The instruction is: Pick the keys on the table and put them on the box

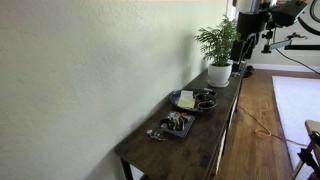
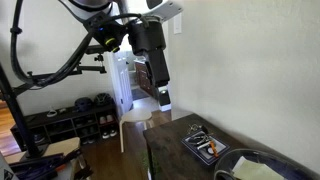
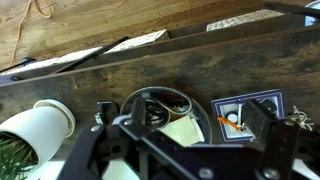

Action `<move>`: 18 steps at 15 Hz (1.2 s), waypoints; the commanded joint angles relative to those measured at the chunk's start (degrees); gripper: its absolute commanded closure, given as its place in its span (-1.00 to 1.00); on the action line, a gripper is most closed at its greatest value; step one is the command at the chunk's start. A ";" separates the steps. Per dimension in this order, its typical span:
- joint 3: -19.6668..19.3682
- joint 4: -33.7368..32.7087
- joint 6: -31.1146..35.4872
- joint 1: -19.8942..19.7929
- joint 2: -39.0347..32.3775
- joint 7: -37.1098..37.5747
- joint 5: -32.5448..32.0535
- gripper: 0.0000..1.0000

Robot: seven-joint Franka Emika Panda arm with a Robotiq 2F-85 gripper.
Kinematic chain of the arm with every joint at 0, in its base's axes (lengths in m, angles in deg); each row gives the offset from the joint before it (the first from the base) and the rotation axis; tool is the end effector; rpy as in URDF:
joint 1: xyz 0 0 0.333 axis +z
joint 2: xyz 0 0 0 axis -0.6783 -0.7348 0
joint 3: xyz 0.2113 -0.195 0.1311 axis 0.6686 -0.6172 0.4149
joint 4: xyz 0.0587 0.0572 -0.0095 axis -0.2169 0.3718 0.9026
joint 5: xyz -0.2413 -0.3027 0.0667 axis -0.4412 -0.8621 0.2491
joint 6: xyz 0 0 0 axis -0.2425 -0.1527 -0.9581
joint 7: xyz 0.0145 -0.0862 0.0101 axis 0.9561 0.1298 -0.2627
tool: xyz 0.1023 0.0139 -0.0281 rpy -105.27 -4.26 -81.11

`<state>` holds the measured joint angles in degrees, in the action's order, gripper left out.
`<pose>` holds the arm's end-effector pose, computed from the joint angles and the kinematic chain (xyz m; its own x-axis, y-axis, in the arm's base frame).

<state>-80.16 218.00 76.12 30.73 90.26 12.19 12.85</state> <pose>0.4021 -0.0744 0.4177 0.9636 -0.2253 0.1440 -0.2542 -0.9390 0.2315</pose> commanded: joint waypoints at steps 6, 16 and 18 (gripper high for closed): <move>-0.78 -0.12 -0.25 0.82 -0.01 0.25 -0.37 -1.00; 1.92 -3.63 2.51 2.47 -8.77 9.66 0.54 -1.00; 2.27 -5.37 3.48 3.12 -11.92 12.61 0.96 -1.00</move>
<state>-78.45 215.56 77.72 32.74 83.29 20.06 13.10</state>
